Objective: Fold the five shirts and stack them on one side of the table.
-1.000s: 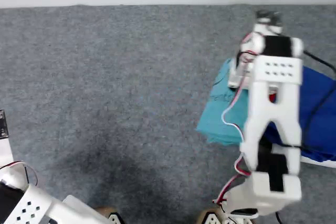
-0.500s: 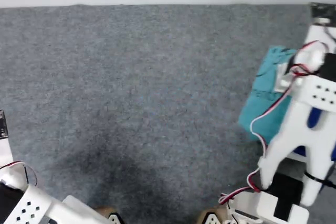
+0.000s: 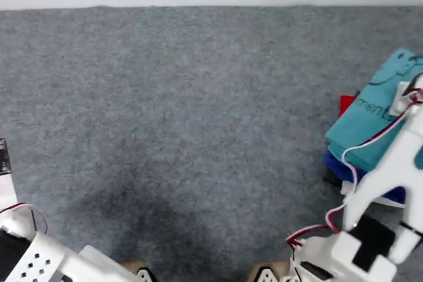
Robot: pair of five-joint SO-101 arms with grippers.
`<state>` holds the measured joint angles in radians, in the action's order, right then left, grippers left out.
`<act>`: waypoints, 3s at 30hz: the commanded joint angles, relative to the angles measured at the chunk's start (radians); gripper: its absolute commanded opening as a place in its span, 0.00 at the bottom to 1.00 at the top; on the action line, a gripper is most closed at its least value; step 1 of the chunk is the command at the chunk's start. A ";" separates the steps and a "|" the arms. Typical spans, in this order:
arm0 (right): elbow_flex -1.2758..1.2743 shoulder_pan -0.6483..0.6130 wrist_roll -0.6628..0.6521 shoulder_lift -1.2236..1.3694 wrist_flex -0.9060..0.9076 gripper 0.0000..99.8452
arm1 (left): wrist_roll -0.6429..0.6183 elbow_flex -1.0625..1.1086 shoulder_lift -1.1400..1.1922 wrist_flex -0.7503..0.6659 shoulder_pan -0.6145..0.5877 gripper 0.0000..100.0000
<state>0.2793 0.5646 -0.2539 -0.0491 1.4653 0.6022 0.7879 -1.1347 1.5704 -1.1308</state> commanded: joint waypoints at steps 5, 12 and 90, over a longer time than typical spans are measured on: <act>0.009 0.036 -0.158 0.162 -0.079 0.03 | -0.008 0.044 -0.011 -0.051 0.008 0.10; 0.176 0.085 -0.063 0.108 0.039 0.32 | -0.008 0.047 -0.011 -0.052 0.008 0.10; 0.029 -0.151 -0.184 -0.074 0.329 0.01 | -0.091 0.246 -0.358 -0.052 0.433 0.11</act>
<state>0.4281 0.4189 -0.4381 0.0169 1.7538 0.5792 1.0595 -1.4876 1.5413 -0.8163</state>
